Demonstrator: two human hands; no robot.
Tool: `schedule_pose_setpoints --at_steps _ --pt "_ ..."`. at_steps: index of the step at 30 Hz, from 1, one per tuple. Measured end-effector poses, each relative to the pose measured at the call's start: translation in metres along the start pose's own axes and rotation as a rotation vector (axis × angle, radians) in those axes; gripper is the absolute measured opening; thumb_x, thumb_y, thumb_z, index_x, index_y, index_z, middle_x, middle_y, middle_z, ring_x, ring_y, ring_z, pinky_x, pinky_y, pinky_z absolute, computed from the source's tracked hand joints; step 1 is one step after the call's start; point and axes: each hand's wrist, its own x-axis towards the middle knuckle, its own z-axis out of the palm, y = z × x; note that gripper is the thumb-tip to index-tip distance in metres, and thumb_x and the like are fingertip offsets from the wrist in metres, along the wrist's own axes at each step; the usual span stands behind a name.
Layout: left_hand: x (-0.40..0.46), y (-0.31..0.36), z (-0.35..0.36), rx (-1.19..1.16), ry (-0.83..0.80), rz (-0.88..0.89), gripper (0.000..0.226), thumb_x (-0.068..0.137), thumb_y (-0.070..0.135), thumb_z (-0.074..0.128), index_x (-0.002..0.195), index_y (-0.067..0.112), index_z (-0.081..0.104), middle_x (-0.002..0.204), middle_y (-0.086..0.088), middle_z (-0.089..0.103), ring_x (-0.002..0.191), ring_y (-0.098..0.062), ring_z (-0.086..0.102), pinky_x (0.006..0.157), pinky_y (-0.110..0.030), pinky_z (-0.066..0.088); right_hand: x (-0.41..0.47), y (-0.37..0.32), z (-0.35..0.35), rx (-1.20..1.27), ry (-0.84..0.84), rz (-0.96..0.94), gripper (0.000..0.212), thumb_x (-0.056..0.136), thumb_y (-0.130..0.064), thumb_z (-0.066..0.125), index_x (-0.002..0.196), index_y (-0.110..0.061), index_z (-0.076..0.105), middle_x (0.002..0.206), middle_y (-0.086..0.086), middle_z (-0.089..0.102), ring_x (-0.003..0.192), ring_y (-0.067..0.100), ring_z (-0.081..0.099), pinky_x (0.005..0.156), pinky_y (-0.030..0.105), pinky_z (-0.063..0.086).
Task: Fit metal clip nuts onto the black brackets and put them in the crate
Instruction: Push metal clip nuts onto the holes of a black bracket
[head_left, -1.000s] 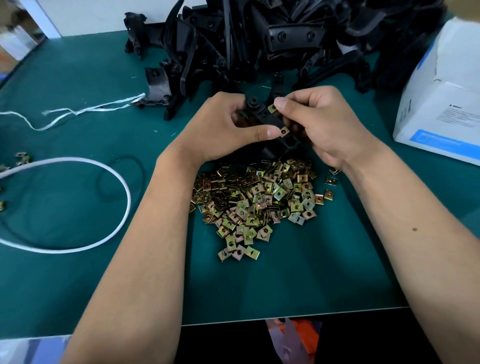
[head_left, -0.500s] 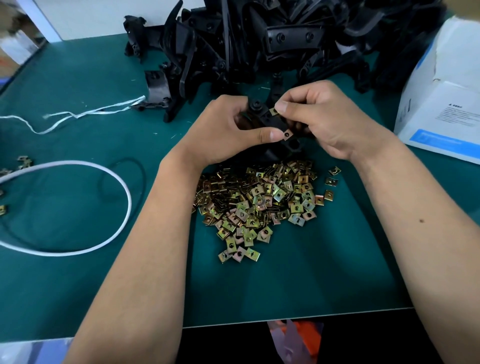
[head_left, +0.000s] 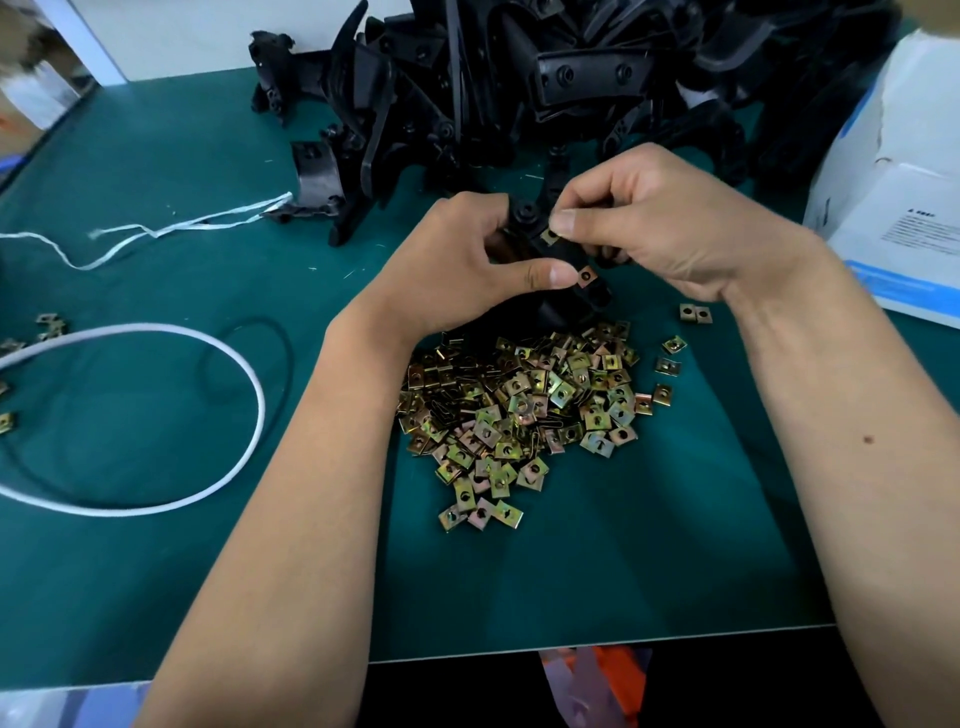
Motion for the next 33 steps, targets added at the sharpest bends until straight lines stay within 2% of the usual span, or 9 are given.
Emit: schedule_pose_setpoints --at_steps 4,7,10,17,25,27,29,31,33 --pt "0.0 -0.001 0.0 0.034 0.016 -0.01 0.054 0.076 0.064 0.074 0.11 0.022 0.074 0.098 0.005 0.077 0.089 -0.014 0.072 0.082 -0.037 0.058 0.001 0.004 0.005 0.0 0.113 0.009 0.015 0.096 -0.021 0.072 0.085 -0.013 0.079 0.069 0.003 0.065 0.062 0.009 0.052 0.06 0.023 0.042" --pt "0.003 -0.005 0.0 0.025 0.046 -0.028 0.036 0.083 0.055 0.078 0.105 0.026 0.074 0.098 0.007 0.077 0.091 -0.014 0.072 0.086 -0.04 0.057 -0.003 0.008 0.014 -0.034 0.243 -0.013 0.015 0.097 -0.026 0.069 0.091 -0.021 0.082 0.077 -0.007 0.076 0.074 0.003 0.068 0.076 0.028 0.055" --pt "0.005 -0.008 0.003 0.002 0.083 -0.07 0.036 0.085 0.05 0.078 0.106 0.02 0.074 0.099 0.002 0.077 0.095 -0.019 0.073 0.088 -0.046 0.057 -0.007 0.007 0.021 -0.042 0.322 -0.048 0.019 0.099 -0.025 0.064 0.095 -0.021 0.082 0.089 -0.008 0.079 0.089 0.005 0.073 0.089 0.033 0.058" --pt "0.006 -0.009 0.005 0.031 0.094 -0.101 0.032 0.086 0.052 0.077 0.104 0.026 0.072 0.097 0.004 0.075 0.093 -0.014 0.07 0.084 -0.038 0.056 -0.01 0.005 0.025 -0.101 0.32 -0.097 0.022 0.1 -0.021 0.061 0.095 -0.015 0.082 0.088 -0.011 0.078 0.09 0.003 0.071 0.085 0.025 0.055" --pt "0.007 -0.011 0.008 0.037 0.081 -0.117 0.058 0.081 0.063 0.071 0.108 0.012 0.067 0.101 -0.01 0.073 0.093 -0.026 0.068 0.084 -0.048 0.054 -0.01 0.007 0.028 -0.11 0.314 -0.118 0.025 0.099 -0.02 0.058 0.091 -0.009 0.079 0.085 0.005 0.075 0.089 0.019 0.069 0.085 0.041 0.052" --pt "0.008 -0.013 0.008 0.023 0.077 -0.117 0.053 0.08 0.063 0.071 0.105 0.016 0.068 0.096 -0.003 0.073 0.087 -0.017 0.068 0.077 -0.04 0.055 -0.009 0.006 0.029 -0.09 0.313 -0.113 0.026 0.098 -0.02 0.056 0.089 -0.008 0.078 0.085 0.007 0.075 0.09 0.021 0.069 0.084 0.039 0.052" --pt "0.008 -0.014 0.007 0.016 0.082 -0.119 0.03 0.085 0.057 0.075 0.097 0.03 0.067 0.086 0.011 0.07 0.076 0.0 0.062 0.067 -0.023 0.049 -0.01 0.006 0.029 -0.003 0.304 -0.092 0.028 0.098 -0.019 0.054 0.09 -0.012 0.08 0.09 0.006 0.077 0.095 0.019 0.07 0.086 0.03 0.052" --pt "0.009 -0.014 0.008 0.003 0.105 -0.122 0.024 0.088 0.054 0.074 0.098 0.034 0.068 0.082 0.016 0.067 0.074 0.005 0.06 0.068 -0.018 0.046 -0.012 0.006 0.028 0.094 0.29 -0.056 0.03 0.099 -0.018 0.052 0.092 -0.02 0.081 0.096 0.003 0.079 0.099 0.015 0.072 0.09 0.025 0.052" --pt "0.012 -0.015 0.009 -0.018 0.165 -0.129 0.025 0.091 0.051 0.073 0.103 0.03 0.067 0.085 0.018 0.068 0.075 0.006 0.061 0.068 -0.015 0.045 -0.013 0.009 0.026 0.066 0.308 -0.031 0.029 0.101 -0.023 0.053 0.096 -0.015 0.081 0.097 0.007 0.079 0.097 0.018 0.072 0.093 0.031 0.056"
